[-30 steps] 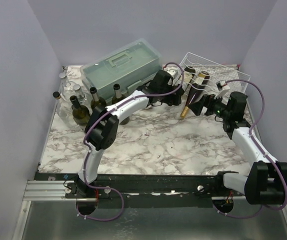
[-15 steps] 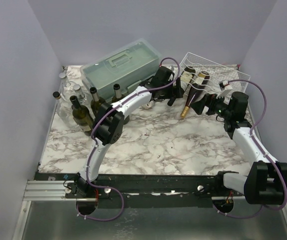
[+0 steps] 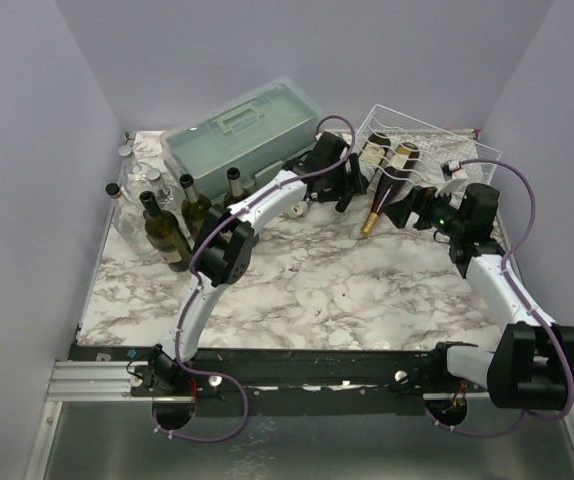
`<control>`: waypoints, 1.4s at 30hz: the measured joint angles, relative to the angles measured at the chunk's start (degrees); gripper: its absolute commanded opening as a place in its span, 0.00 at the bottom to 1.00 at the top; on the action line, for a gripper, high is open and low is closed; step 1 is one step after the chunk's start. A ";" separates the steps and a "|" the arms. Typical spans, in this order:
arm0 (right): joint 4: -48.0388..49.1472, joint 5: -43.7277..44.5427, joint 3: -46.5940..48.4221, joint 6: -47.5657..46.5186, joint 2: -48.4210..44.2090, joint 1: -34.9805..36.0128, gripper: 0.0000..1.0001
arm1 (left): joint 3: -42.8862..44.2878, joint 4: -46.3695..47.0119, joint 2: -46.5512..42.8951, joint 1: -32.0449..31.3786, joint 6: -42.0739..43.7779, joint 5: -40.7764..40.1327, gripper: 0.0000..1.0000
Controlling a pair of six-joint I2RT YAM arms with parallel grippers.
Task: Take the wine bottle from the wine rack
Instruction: Pick up the wine bottle from the wine rack.
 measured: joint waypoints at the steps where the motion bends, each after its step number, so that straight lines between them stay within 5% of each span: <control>1: 0.02 0.00 0.00 0.04 -0.02 -0.07 0.99 | 0.20 -0.13 0.11 0.04 -0.42 0.04 0.81; 9: 0.02 -0.74 0.04 1.03 0.44 -0.31 0.99 | -0.70 1.36 -0.35 0.24 2.86 2.03 0.82; 16: 0.04 -3.72 0.28 2.05 2.49 -0.31 0.92 | -14.99 5.38 -13.11 0.24 10.45 2.19 0.83; 21: -0.17 -5.95 1.70 3.21 4.57 -0.31 0.74 | -27.32 11.37 -25.42 -0.11 15.34 2.27 0.83; 27: -2.34 -7.39 8.96 5.55 13.92 2.75 0.73 | -39.10 16.20 -36.48 -1.97 21.88 2.89 0.84; 36: -4.44 12.92 16.06 14.08 22.99 17.29 0.76 | -53.59 17.77 -53.24 -5.44 28.92 2.38 0.85; 42: -5.14 26.05 20.94 21.49 30.73 20.33 0.75 | -61.29 19.10 -66.25 -5.27 33.42 1.38 0.87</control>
